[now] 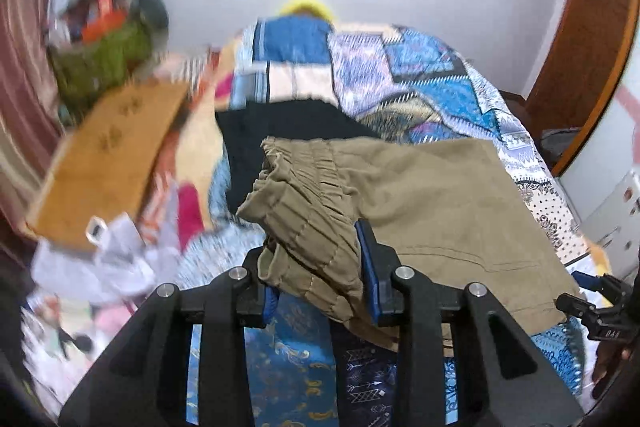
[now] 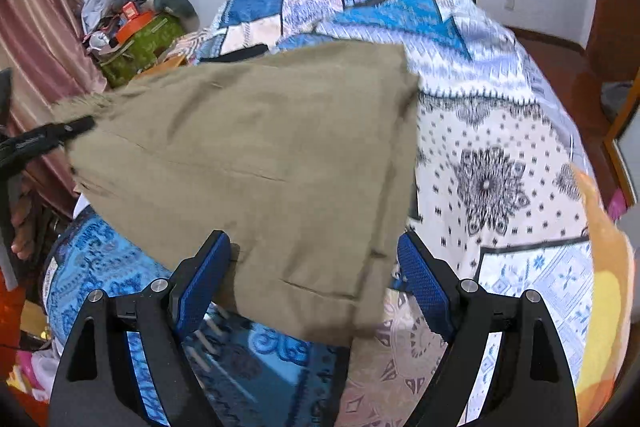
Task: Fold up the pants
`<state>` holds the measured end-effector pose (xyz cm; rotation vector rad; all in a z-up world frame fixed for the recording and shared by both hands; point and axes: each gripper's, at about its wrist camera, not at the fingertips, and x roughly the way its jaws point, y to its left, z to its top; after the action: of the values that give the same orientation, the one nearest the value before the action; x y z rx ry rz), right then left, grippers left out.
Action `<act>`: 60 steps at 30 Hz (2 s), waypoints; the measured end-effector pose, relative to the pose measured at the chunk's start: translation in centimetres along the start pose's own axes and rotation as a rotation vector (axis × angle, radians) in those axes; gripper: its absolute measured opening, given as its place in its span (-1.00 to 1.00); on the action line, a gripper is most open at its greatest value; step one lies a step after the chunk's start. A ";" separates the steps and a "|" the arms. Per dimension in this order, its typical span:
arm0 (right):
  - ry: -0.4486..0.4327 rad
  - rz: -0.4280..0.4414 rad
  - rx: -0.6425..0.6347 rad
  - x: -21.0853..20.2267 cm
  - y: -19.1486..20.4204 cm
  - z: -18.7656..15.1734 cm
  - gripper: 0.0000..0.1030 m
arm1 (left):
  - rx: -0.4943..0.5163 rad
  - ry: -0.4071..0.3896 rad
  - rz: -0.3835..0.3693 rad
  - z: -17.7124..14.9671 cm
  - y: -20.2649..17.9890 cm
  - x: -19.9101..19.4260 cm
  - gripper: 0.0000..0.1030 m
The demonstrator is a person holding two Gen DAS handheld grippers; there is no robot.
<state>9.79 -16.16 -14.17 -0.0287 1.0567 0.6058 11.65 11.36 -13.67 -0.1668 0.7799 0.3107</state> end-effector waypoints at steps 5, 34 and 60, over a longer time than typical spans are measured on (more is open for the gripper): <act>-0.005 0.008 0.018 -0.1 -0.1 -0.4 0.62 | 0.137 -0.133 0.043 1.0 -4.0 -2.5 -0.34; -0.017 0.030 0.027 0.1 -0.5 -0.5 0.63 | 0.180 0.206 -0.638 5.0 -19.4 1.3 -0.20; -0.028 -0.004 0.031 -0.8 -0.8 -0.7 0.64 | 0.207 0.401 -0.189 7.4 -15.9 20.8 0.69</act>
<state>9.35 -17.43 -14.13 0.0048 1.0384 0.5848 35.79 2.78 -22.78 -0.1074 1.1786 0.0134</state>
